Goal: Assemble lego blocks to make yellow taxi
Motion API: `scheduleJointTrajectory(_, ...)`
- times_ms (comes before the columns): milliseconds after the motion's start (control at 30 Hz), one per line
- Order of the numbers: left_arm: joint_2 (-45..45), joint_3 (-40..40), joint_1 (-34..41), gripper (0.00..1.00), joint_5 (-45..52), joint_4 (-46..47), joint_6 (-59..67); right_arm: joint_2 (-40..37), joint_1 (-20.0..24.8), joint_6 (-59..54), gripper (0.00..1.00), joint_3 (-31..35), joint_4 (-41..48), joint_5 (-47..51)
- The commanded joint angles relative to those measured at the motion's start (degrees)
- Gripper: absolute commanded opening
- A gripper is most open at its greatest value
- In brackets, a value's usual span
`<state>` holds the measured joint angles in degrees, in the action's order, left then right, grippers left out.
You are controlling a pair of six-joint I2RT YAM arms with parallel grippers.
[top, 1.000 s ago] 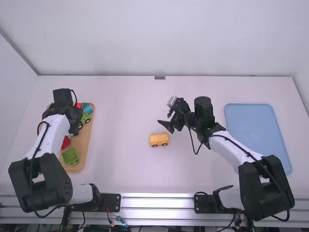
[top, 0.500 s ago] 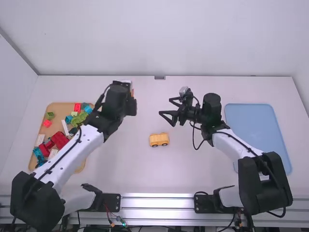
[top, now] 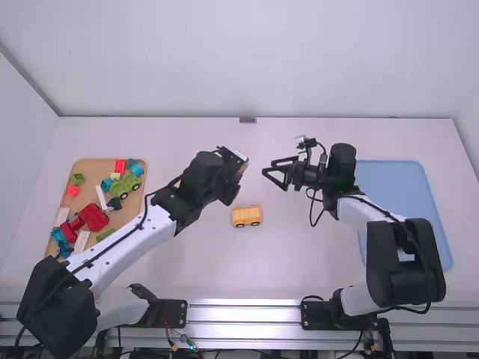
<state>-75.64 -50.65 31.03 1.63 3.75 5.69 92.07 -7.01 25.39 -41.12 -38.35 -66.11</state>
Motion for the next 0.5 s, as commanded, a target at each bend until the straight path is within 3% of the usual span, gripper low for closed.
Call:
scheduleJointTrajectory(0, -0.13, 1.4, 0.22, 0.16, 2.45, -0.85, 1.2, 0.61, -2.36, 1.51, 0.91, -0.11, -0.24, 0.59)
scheduleJointTrajectory(467, -0.13, 8.24, -0.02, 0.22, 1.9, -11.28, -7.98, 0.61, -11.06, 3.08, 0.88, -0.11, -1.57, 11.43)
